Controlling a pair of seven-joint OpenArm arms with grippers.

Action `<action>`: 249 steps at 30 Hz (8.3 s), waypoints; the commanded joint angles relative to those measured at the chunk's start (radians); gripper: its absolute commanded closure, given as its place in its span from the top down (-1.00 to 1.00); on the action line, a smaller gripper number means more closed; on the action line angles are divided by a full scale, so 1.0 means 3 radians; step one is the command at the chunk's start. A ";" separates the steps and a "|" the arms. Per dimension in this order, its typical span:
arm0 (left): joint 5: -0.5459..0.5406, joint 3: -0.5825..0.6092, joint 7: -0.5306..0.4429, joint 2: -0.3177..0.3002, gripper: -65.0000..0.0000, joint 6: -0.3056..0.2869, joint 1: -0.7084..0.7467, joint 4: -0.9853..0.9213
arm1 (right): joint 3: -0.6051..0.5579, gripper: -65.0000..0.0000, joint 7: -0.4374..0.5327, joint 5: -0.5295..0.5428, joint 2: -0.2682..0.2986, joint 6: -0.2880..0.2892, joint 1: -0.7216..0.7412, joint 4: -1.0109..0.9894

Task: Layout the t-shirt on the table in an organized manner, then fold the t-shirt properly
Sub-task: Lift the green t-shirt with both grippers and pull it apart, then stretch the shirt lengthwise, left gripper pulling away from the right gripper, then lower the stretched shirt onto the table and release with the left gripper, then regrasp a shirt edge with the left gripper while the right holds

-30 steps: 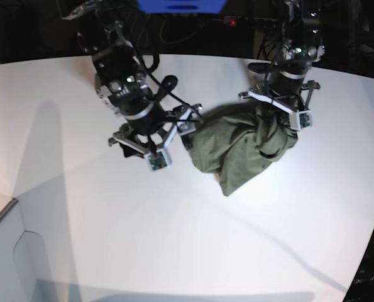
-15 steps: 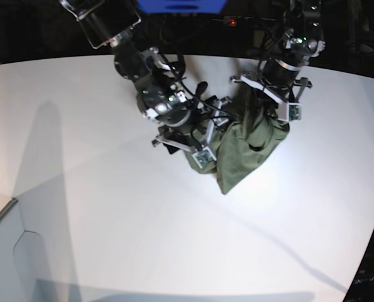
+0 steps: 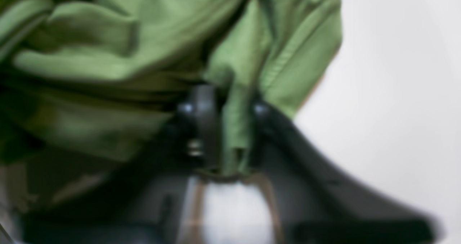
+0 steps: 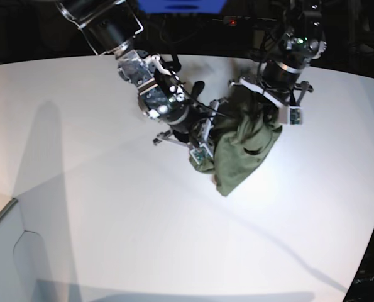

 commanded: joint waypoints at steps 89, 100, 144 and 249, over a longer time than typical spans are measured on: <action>-0.0951 -0.0422 -0.0721 -0.0458 -0.99 -0.0007 -0.2730 -0.3194 | 0.1985 -1.00 -0.0195 -0.0040 0.0414 0.0029 -0.0794 0.1745; -0.0951 -0.0596 -0.0389 -0.0571 -0.99 -0.0038 -0.2213 -0.1056 | 0.2124 -1.00 -0.0160 -0.0030 0.0388 0.0029 -0.0640 0.2083; -0.1498 -0.0739 -0.0246 -0.0556 0.31 -0.0002 -0.1743 -0.1695 | 0.2103 -1.00 -0.0195 -0.0030 0.0388 0.0029 -0.0942 0.2415; -0.0977 -0.0887 -0.0251 -0.0336 -1.00 -0.0038 -0.0991 -0.1035 | 0.1392 0.33 -0.0303 -0.0045 0.0393 0.0009 0.0296 0.1403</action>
